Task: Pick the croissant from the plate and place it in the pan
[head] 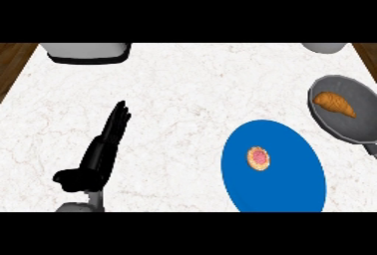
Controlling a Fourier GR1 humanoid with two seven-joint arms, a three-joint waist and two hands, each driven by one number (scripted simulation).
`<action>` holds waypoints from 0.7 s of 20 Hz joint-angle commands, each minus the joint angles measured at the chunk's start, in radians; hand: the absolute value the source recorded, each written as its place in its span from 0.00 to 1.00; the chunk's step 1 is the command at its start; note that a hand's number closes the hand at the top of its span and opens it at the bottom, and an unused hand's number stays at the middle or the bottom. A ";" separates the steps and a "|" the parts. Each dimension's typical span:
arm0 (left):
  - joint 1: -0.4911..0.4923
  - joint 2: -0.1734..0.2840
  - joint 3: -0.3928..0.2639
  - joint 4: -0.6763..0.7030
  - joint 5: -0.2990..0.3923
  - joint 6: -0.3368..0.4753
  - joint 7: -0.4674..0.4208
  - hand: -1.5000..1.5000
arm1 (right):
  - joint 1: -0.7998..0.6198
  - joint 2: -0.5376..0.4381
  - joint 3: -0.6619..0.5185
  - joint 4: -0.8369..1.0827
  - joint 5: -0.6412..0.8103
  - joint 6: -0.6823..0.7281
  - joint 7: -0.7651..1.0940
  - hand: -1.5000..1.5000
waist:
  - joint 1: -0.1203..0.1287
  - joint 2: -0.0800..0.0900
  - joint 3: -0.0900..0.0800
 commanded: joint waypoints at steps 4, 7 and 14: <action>-0.003 0.001 0.016 0.002 -0.009 -0.008 0.003 0.50 | 0.158 0.040 0.051 -0.190 -0.092 0.057 0.015 0.00 | -0.012 -0.005 -0.002; 0.075 -0.031 -0.044 -0.076 -0.040 0.014 0.020 0.50 | 0.164 0.028 0.084 -0.157 -0.090 0.044 -0.014 0.00 | 0.000 -0.002 0.000; 0.020 -0.039 -0.018 -0.004 -0.047 0.006 -0.003 0.50 | 0.210 0.071 0.140 -0.298 -0.136 -0.053 0.090 0.00 | -0.003 -0.001 -0.001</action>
